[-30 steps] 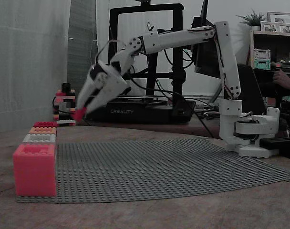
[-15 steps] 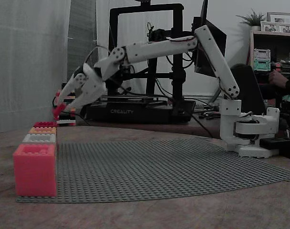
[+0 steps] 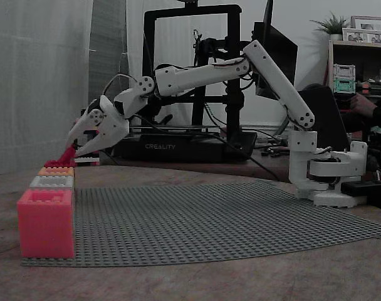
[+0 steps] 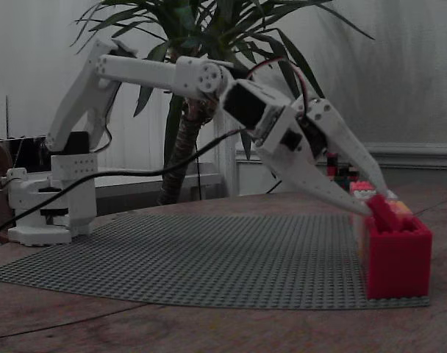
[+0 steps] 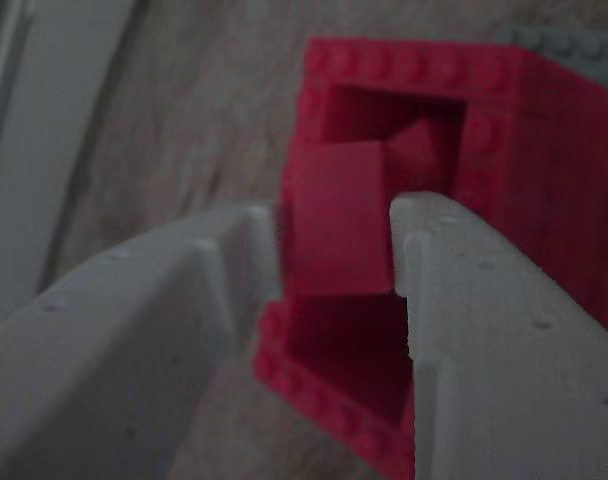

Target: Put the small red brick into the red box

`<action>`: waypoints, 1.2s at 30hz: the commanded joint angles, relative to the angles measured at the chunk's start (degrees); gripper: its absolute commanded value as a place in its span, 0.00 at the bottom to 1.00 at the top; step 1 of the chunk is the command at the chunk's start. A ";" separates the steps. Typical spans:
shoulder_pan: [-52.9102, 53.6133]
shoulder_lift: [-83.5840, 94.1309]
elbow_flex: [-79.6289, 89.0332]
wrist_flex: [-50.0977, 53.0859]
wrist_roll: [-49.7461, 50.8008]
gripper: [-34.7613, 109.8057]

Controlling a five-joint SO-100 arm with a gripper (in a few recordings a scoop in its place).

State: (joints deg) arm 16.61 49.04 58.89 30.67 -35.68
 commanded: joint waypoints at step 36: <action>-4.22 71.98 66.97 17.75 23.03 0.27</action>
State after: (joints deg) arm 12.74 104.41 111.01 46.49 -16.08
